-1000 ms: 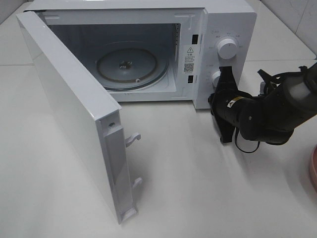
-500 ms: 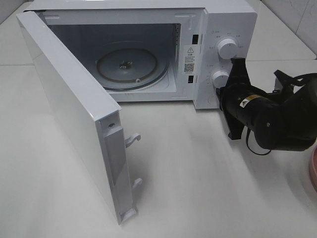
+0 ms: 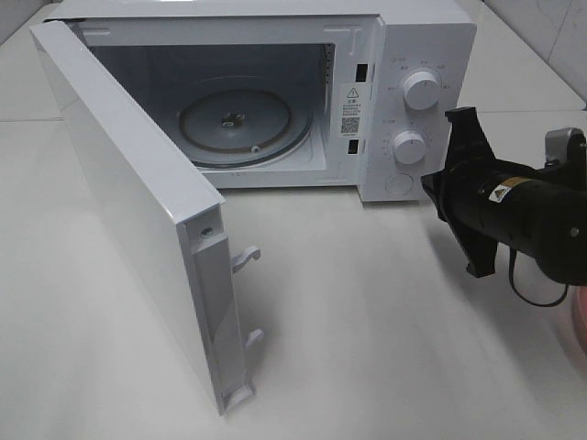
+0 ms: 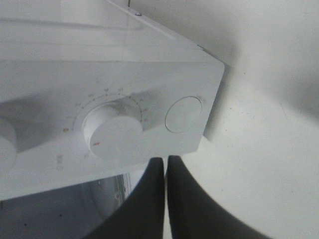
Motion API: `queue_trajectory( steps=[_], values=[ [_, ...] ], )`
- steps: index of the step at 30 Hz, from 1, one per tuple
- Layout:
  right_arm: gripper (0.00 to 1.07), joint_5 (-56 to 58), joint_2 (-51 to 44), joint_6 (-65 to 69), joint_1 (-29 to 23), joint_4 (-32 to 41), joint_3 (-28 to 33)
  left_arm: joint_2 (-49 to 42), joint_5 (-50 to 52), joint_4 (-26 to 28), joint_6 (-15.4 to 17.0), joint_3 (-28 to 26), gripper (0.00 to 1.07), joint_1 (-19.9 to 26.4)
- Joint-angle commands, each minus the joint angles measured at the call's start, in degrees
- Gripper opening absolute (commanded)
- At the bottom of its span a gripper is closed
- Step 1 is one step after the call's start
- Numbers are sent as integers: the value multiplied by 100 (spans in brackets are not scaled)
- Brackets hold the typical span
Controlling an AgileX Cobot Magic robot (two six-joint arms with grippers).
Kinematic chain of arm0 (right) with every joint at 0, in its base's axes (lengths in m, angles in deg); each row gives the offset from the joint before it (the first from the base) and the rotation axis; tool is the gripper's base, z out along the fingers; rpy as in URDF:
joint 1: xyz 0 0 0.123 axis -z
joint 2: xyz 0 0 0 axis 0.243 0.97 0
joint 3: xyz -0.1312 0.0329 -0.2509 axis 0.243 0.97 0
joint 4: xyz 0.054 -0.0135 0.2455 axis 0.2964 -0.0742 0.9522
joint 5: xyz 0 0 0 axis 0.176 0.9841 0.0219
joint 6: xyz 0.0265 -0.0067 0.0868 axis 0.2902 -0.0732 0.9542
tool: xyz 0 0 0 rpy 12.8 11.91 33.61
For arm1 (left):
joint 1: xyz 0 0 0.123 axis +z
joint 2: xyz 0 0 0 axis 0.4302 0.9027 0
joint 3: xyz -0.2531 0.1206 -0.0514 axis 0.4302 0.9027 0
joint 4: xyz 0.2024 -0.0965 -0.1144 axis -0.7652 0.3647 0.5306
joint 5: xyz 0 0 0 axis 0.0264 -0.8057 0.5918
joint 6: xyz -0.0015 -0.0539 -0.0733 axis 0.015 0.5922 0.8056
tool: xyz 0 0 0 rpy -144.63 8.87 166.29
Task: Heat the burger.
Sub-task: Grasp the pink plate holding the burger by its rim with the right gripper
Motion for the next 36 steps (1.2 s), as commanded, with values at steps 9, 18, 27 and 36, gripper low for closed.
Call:
queue_trajectory(
  steps=[9,18,27,36],
  values=[
    [0,1702,-1129,-2378,0,-34,11,-86,29,-11,11,6,100,11],
    [1,2716,-1702,-3770,11,-34,11,-86,29,-11,11,6,100,11],
    [1,3959,-2108,-5552,11,-40,6,-86,29,-11,11,6,100,11],
    [3,5982,-2149,-6497,647,-567,-607,-86,29,-11,11,6,100,11]
  ],
)
